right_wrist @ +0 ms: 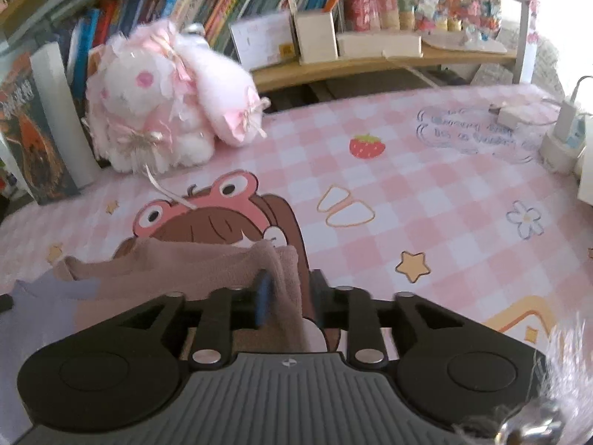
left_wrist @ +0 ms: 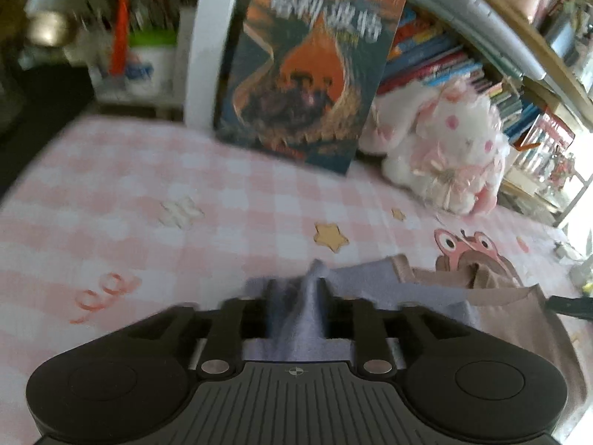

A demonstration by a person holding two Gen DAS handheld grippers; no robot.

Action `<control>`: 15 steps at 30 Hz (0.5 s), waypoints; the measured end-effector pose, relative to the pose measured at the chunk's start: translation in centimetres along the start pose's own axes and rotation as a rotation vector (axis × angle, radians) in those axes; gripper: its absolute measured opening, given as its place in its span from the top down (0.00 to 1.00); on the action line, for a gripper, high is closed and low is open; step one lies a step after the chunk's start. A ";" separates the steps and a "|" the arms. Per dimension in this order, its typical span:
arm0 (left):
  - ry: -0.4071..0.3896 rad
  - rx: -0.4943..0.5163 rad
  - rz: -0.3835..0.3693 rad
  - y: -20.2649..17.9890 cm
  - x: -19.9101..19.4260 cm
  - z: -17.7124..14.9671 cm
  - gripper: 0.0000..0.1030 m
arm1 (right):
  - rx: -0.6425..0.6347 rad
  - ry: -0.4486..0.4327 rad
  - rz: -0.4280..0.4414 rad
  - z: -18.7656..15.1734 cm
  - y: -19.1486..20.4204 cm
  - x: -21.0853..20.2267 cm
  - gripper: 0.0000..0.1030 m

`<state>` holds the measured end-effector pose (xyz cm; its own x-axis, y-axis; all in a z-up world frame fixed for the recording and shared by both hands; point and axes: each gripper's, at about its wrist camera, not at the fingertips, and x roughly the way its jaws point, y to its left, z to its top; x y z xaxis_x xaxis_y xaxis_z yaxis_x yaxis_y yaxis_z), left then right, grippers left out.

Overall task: Fold clothes
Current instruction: 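Lift both side edges and fold them inward toward each other, then open both grippers, then move both grippers to the hem of the narrowed sweater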

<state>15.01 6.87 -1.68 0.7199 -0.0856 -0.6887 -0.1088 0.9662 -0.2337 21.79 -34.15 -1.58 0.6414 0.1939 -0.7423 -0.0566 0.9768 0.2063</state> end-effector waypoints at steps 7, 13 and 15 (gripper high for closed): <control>-0.072 0.028 0.041 -1.4 -5.5 -2.3 0.55 | -0.102 -0.004 0.025 -1.8 -0.2 -3.8 0.67; -0.068 -0.013 0.097 -3.7 -8.2 -5.6 0.46 | -0.171 0.023 0.058 -4.0 -1.3 -6.2 0.61; -0.056 -0.027 0.120 -4.6 -8.8 -6.8 0.46 | -0.203 0.045 0.076 -4.6 -1.9 -6.8 0.59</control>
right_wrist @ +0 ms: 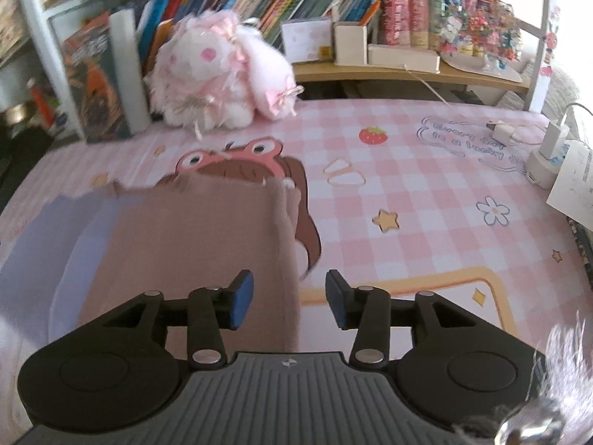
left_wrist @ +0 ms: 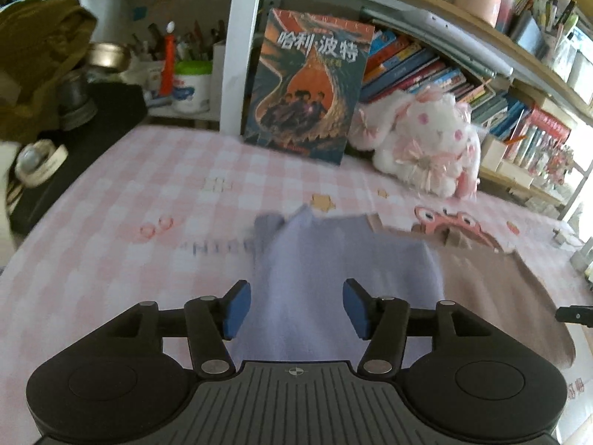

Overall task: Fold clothes
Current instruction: 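Move both grippers to the hem of the narrowed sweater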

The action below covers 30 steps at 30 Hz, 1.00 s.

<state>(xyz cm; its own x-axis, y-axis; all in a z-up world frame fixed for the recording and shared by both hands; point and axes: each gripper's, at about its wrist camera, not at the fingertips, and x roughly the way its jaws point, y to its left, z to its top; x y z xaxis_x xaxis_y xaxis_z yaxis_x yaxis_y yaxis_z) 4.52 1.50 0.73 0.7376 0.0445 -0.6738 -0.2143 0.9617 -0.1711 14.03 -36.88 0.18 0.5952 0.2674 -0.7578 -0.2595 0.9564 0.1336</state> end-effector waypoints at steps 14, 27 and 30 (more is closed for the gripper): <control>0.049 -0.061 0.109 -7.7 -2.6 -5.5 0.46 | -0.011 0.137 0.249 -2.9 -3.9 -0.2 0.93; 0.063 -0.115 0.182 -10.5 -4.9 -7.8 0.46 | -0.088 0.142 0.307 -2.9 -4.1 0.8 0.95; 0.073 -0.163 0.185 -10.2 -4.9 -8.0 0.46 | -0.104 0.141 0.314 -3.0 -4.2 0.8 0.94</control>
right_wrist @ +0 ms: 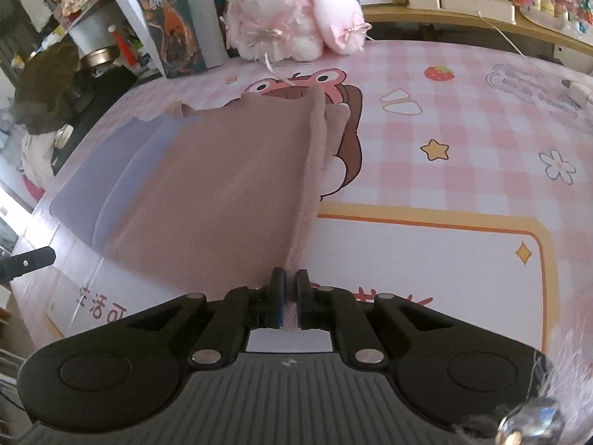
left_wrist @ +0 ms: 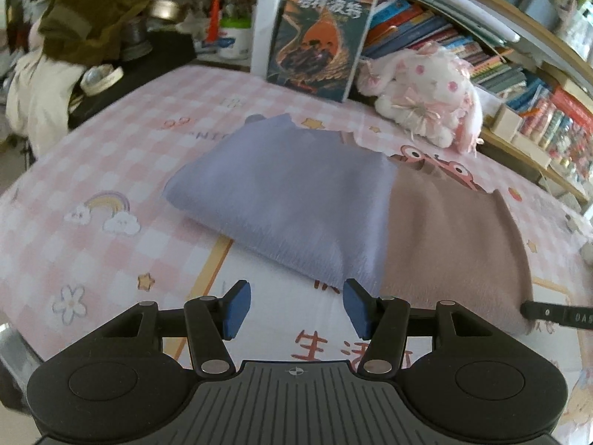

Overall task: Fold clothes
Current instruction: 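Move both grippers to the hem of the narrowed sweater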

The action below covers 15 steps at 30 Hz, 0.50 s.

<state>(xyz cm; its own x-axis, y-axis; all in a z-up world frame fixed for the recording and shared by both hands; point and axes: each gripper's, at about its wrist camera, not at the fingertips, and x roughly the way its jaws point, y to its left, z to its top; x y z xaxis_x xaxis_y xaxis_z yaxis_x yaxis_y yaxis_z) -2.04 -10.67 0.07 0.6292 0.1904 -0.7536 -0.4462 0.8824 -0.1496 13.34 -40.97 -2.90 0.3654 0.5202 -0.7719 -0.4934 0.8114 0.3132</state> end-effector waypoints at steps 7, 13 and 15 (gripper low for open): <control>0.026 -0.046 0.046 0.5 0.0 -0.5 0.40 | -0.001 -0.034 0.023 0.0 -0.2 -1.4 0.82; 0.046 -0.172 0.034 1.5 0.4 -0.6 0.40 | 0.020 -0.026 0.038 -0.6 -0.6 -1.9 0.81; 0.055 -0.218 0.027 2.0 0.6 -0.6 0.40 | 0.016 -0.021 0.034 -0.7 -0.5 -1.9 0.77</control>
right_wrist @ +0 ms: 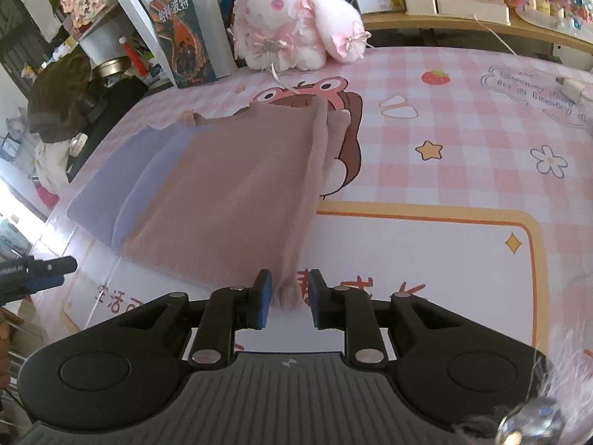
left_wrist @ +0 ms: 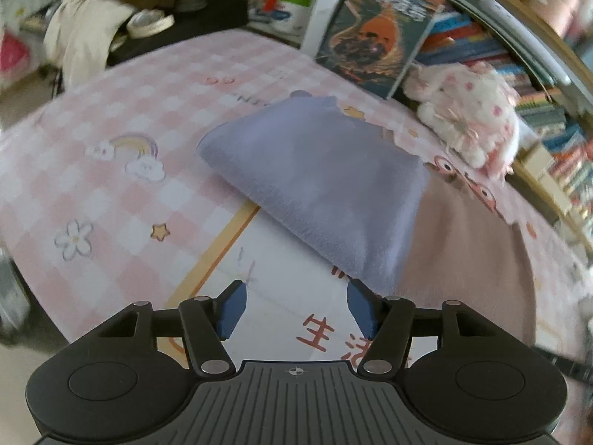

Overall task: Fold clothes
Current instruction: 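Move both grippers to the hem of the narrowed sweater, then pinch the lavender hem with the left gripper while the right gripper pinches the pink hem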

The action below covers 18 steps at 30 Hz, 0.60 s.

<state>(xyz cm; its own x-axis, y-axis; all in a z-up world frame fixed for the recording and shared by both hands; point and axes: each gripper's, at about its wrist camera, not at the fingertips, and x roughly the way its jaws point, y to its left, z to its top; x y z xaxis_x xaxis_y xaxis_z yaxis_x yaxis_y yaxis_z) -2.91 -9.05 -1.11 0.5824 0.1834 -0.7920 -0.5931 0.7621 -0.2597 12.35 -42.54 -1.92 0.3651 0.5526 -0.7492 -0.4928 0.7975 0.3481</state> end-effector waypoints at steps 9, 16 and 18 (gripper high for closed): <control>0.057 -0.315 -0.070 3.9 2.4 2.9 0.41 | -0.088 -0.030 -0.083 -0.1 1.8 -0.4 0.63; 0.070 -0.536 -0.153 7.0 4.7 4.8 0.45 | 0.001 -0.048 -0.164 0.5 1.7 0.2 0.66; 0.066 -0.589 -0.177 7.9 5.4 5.2 0.46 | 0.038 -0.037 -0.171 0.6 1.5 0.5 0.71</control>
<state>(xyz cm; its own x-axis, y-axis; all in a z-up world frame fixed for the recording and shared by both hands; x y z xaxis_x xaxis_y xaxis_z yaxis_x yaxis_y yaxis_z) -1.57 1.16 -4.53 0.6759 0.0324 -0.7363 -0.7086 0.3031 -0.6372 12.30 -40.94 -1.47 0.4701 0.4165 -0.7782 -0.3910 0.8887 0.2394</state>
